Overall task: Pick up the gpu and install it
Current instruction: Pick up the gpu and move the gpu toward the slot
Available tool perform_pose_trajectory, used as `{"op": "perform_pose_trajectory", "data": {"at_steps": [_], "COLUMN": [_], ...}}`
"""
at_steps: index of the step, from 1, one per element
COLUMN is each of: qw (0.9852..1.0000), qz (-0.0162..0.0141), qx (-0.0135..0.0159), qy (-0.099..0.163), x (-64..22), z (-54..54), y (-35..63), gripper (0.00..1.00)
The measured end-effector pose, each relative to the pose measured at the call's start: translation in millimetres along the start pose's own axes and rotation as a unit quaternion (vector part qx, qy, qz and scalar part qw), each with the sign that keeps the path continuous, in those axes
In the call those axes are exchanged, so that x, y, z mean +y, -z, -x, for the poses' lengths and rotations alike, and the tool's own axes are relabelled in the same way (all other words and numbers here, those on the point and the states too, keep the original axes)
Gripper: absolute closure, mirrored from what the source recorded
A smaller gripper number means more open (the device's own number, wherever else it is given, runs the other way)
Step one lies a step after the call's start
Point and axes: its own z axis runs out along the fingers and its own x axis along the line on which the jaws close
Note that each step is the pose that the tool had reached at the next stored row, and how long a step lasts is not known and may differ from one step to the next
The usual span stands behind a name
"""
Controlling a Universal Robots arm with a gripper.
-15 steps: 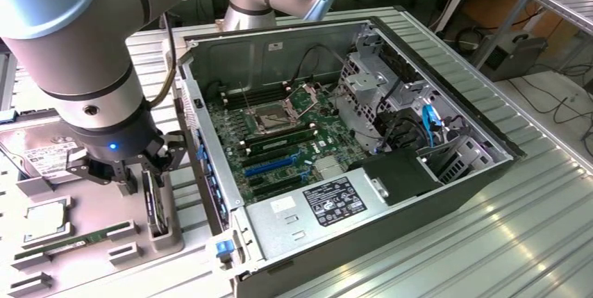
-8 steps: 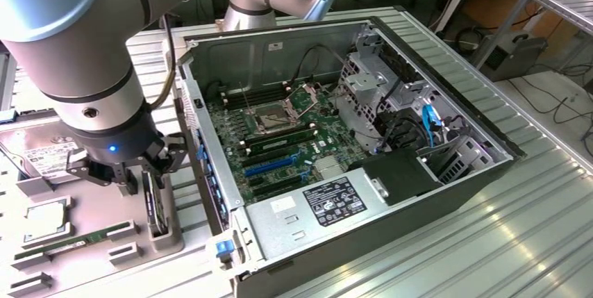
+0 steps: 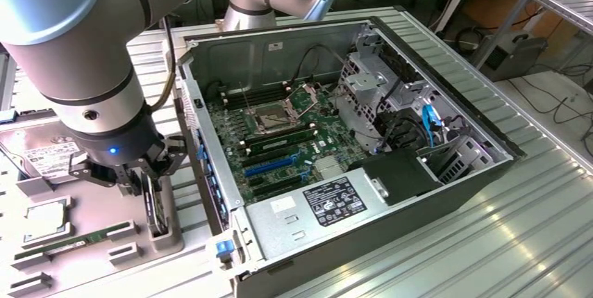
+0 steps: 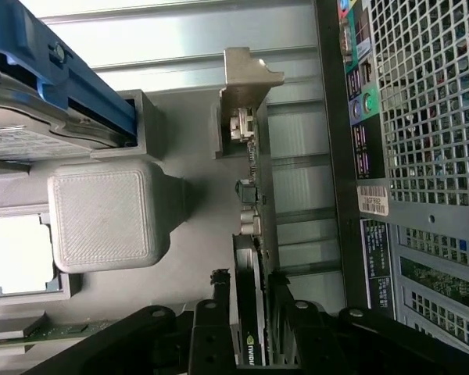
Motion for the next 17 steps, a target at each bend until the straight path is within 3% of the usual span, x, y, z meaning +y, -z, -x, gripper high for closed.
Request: {"op": "perform_pose_trajectory", "data": {"at_steps": [5, 11, 12, 17], "qw": [1.0000, 0.9993, 0.9984, 0.9983], "qz": [0.0001, 0.0014, 0.0021, 0.0022], "qx": [0.0001, 0.0018, 0.0029, 0.0031], "qy": [0.002, 0.036, 0.056, 0.059], "x": [0.0, 0.0, 0.0, 0.0], "z": [0.0, 0.0, 0.1, 0.2], "y": [0.0, -0.1, -0.2, -0.1], "gripper": [0.73, 0.73, 0.74, 0.74]}}
